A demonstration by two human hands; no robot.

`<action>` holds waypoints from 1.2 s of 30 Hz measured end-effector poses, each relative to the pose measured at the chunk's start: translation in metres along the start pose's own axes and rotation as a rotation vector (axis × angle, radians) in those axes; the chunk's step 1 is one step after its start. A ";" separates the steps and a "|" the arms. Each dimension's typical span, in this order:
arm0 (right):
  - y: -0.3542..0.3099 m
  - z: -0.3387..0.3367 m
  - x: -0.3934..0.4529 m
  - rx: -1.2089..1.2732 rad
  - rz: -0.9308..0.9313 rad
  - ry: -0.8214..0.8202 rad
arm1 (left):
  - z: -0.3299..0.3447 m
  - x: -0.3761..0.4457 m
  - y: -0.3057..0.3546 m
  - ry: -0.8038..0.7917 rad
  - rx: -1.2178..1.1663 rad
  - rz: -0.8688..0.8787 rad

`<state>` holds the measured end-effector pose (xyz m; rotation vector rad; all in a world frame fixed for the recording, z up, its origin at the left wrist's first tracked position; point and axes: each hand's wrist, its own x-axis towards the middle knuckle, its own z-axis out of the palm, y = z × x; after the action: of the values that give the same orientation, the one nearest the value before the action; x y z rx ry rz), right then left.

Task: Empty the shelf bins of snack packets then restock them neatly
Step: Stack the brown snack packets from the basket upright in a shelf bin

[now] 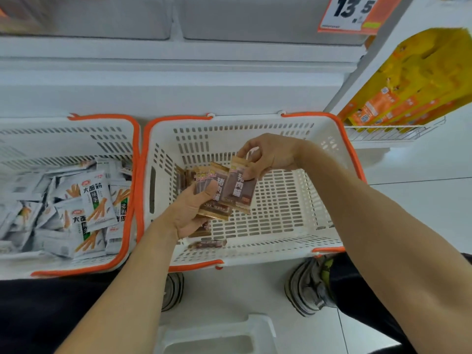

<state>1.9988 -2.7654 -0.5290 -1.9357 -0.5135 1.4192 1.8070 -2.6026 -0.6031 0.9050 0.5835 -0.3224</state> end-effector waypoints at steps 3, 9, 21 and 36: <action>0.004 0.017 0.014 -0.027 0.001 0.044 | 0.001 0.002 -0.003 0.027 -0.006 -0.016; 0.044 0.031 0.064 0.175 0.112 0.077 | -0.020 0.008 -0.011 0.279 0.127 -0.113; 0.121 0.142 0.133 -0.515 0.311 -0.181 | -0.052 0.027 -0.024 0.483 0.568 -0.153; 0.143 0.129 0.089 -0.152 0.508 -0.346 | -0.048 0.022 -0.033 0.477 0.540 -0.215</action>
<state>1.8958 -2.7695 -0.7142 -2.0380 -0.2958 2.1146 1.7925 -2.5836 -0.6606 1.4619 1.0676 -0.4738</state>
